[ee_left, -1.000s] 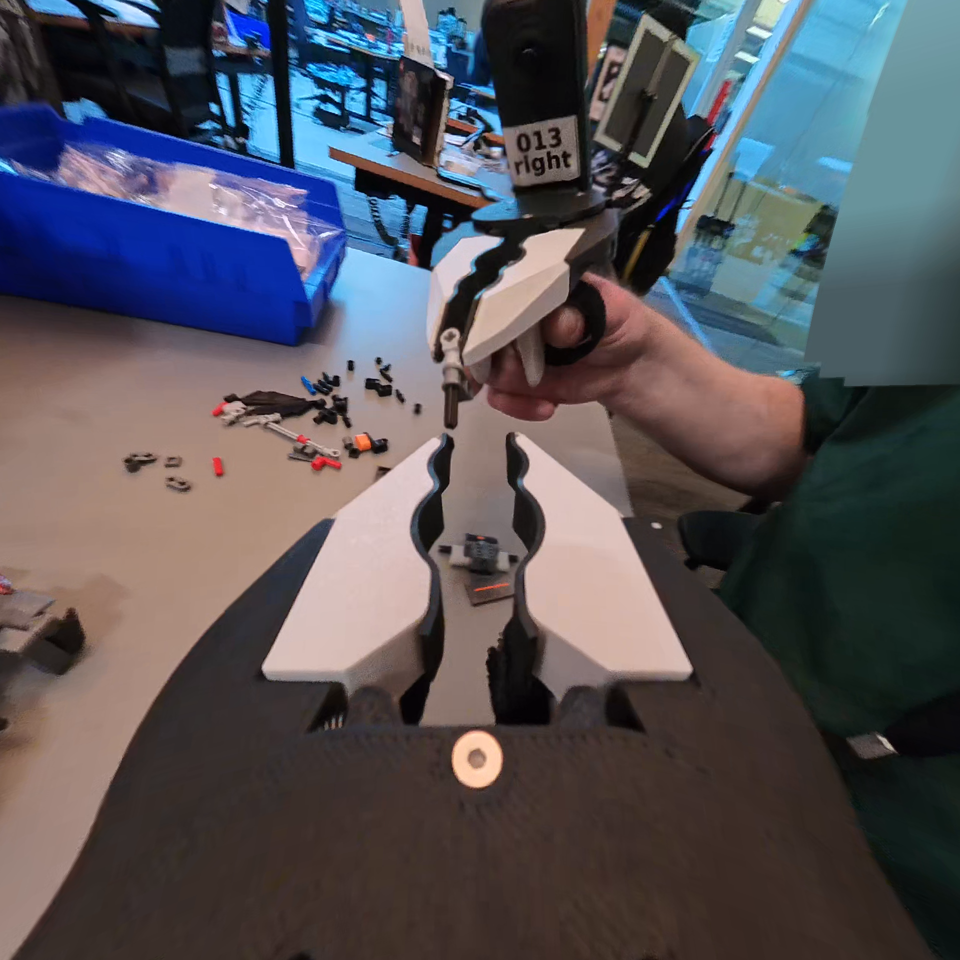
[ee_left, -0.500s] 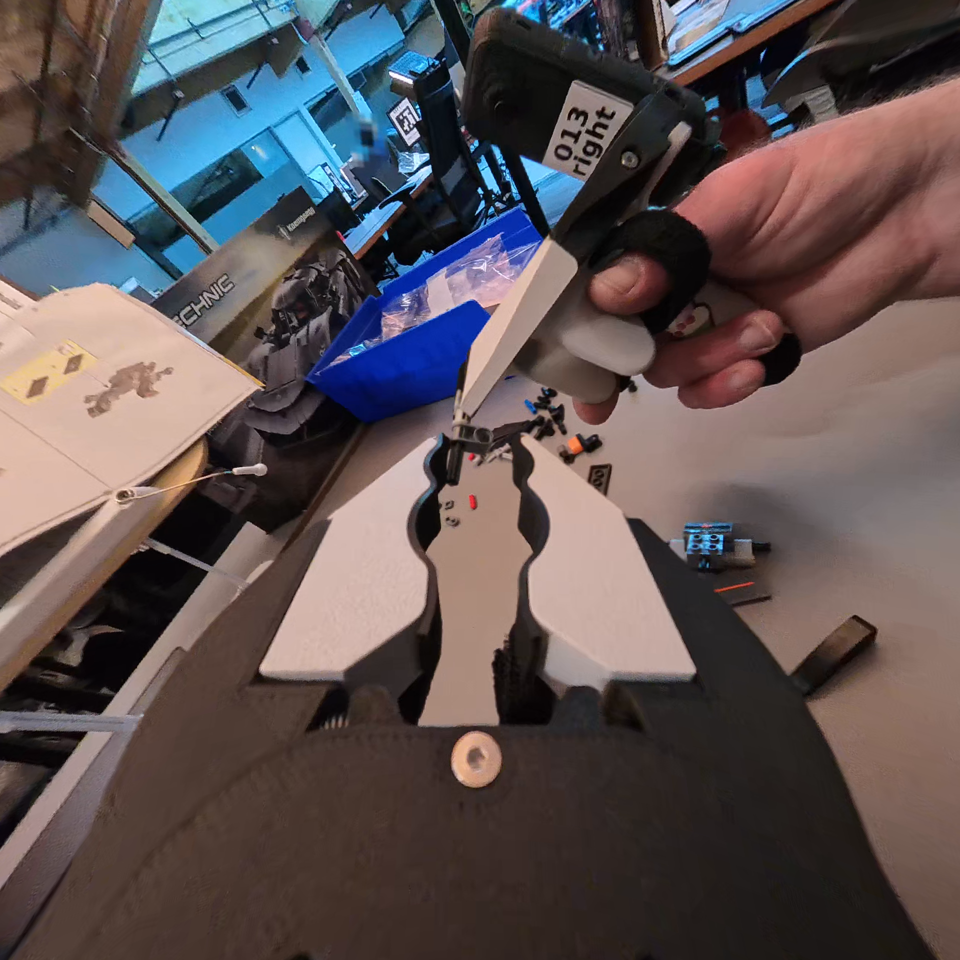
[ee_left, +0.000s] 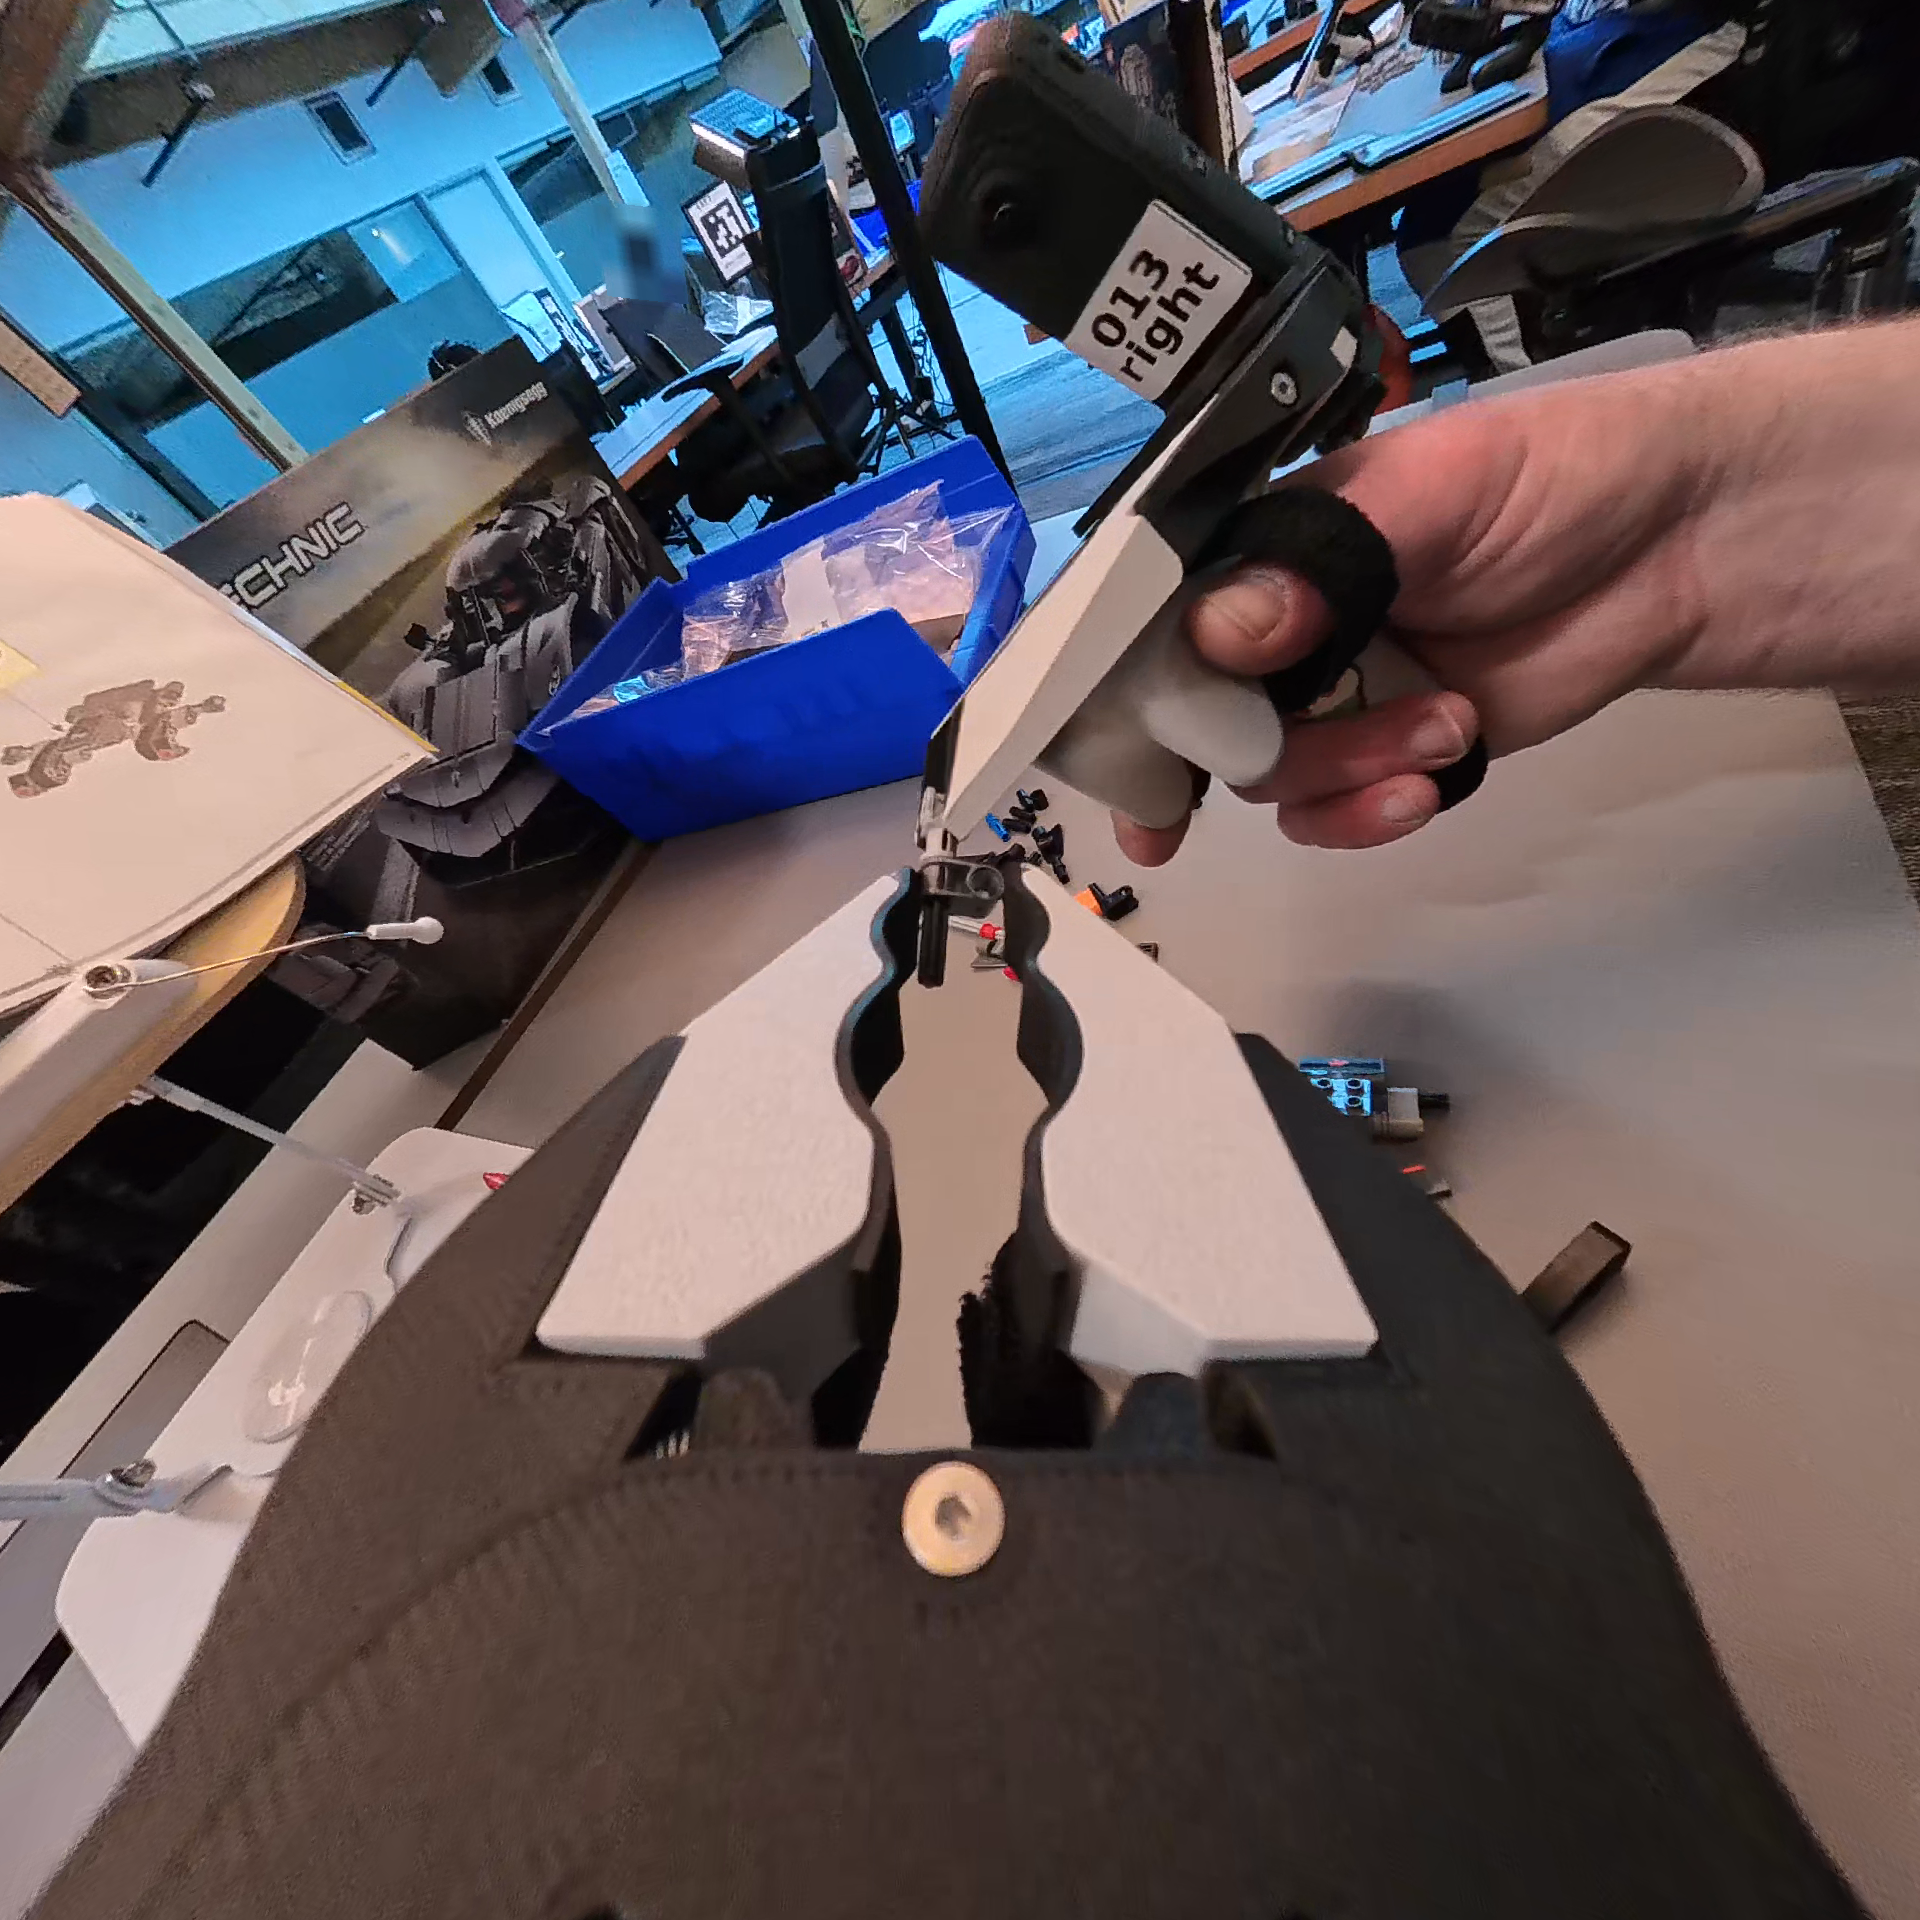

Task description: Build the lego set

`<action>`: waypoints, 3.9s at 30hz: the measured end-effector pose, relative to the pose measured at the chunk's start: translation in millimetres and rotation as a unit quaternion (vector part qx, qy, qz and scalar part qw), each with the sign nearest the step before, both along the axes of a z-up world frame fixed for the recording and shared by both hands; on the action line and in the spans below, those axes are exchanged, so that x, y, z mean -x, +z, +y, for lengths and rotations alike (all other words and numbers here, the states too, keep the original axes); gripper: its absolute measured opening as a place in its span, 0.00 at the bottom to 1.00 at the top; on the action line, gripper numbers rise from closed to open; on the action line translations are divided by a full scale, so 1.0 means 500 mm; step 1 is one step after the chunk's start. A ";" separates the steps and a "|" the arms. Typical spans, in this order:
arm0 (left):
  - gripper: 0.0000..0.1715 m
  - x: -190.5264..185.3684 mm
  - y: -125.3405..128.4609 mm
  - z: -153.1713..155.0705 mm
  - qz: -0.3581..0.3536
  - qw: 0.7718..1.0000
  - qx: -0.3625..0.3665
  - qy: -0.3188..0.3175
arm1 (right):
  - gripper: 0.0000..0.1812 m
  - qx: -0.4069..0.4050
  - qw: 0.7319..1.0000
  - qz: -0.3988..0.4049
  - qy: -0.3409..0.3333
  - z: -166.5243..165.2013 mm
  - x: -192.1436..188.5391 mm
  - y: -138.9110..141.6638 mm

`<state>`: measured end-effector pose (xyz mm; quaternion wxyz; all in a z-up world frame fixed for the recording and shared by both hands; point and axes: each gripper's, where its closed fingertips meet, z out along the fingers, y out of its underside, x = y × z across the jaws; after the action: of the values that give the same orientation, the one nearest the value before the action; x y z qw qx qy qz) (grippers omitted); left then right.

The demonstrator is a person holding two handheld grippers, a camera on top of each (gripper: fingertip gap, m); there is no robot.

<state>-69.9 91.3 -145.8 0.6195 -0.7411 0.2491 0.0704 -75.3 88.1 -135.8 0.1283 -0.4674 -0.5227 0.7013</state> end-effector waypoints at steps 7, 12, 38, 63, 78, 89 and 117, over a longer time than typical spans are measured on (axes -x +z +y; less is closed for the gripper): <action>0.08 0.000 0.002 -0.001 -0.082 0.996 0.025 -0.026 | 0.11 -0.035 0.999 0.021 -0.019 0.015 -0.007 0.014; 0.08 -0.002 0.007 -0.007 -0.156 0.985 0.044 -0.054 | 0.10 -0.143 0.989 0.034 -0.025 0.012 -0.013 0.005; 0.08 -0.003 0.019 -0.030 -0.232 0.966 0.055 -0.099 | 0.08 -0.213 0.975 0.064 -0.011 -0.014 0.001 0.026; 0.08 -0.016 0.022 -0.032 -0.251 0.958 0.064 -0.123 | 0.04 -0.233 0.970 0.071 0.009 -0.027 -0.006 0.020; 0.08 -0.012 0.031 -0.033 -0.215 0.969 0.047 -0.110 | 0.04 -0.226 0.971 0.075 0.006 -0.027 -0.004 0.026; 0.08 -0.013 0.034 -0.031 -0.203 0.972 0.044 -0.110 | 0.04 -0.229 0.970 0.078 0.007 -0.026 -0.006 0.027; 0.08 -0.146 -0.029 -0.079 -0.177 0.960 0.086 -0.200 | 0.04 -0.189 0.980 0.060 -0.026 -0.072 -0.141 -0.039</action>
<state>3.2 51.7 -160.4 0.5888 -0.7274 0.2839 -0.2085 -4.7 52.2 -155.3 0.2641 -0.4050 -0.6249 0.6130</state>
